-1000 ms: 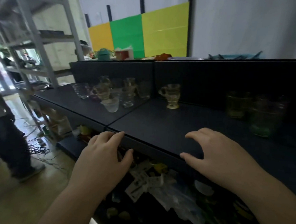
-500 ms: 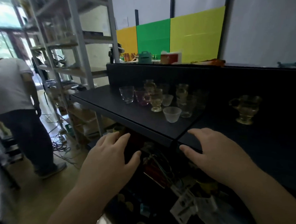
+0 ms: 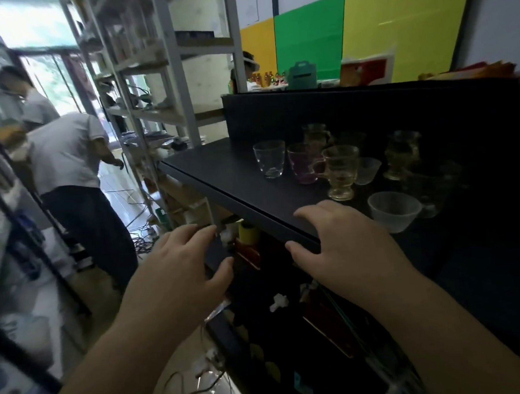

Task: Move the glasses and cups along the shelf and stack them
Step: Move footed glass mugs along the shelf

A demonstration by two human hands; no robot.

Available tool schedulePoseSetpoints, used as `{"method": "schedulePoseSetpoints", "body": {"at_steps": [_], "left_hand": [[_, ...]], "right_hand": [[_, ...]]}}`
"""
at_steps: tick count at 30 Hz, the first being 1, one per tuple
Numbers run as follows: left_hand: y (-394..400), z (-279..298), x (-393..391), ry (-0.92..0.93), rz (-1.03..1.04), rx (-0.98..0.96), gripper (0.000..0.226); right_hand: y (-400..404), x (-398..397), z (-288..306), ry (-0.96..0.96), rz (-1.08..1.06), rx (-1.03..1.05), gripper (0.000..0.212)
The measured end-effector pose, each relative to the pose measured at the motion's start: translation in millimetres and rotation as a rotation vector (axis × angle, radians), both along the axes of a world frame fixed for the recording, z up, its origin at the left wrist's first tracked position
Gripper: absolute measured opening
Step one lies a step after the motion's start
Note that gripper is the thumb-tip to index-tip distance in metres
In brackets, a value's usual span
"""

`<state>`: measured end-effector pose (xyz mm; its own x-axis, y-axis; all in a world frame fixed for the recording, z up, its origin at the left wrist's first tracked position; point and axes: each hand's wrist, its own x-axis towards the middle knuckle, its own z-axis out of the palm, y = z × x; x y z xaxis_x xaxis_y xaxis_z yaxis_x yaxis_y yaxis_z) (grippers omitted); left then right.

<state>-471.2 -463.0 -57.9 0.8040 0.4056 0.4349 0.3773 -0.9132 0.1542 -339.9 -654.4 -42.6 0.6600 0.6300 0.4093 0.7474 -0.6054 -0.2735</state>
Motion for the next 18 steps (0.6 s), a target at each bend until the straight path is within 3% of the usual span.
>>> {"method": "schedulePoseSetpoints", "body": {"at_steps": [8,18], "left_hand": [[88.5,-13.3,29.1,-0.021,-0.030,-0.053,0.063],[219.2,-9.8,74.1,-0.031,-0.262,-0.073,0.061]], "right_hand": [[90.4,19.6,-7.1,0.027,0.019,-0.071,0.051],[188.6,27.3,-4.2,0.055,-0.206,-0.045,0.051]]}}
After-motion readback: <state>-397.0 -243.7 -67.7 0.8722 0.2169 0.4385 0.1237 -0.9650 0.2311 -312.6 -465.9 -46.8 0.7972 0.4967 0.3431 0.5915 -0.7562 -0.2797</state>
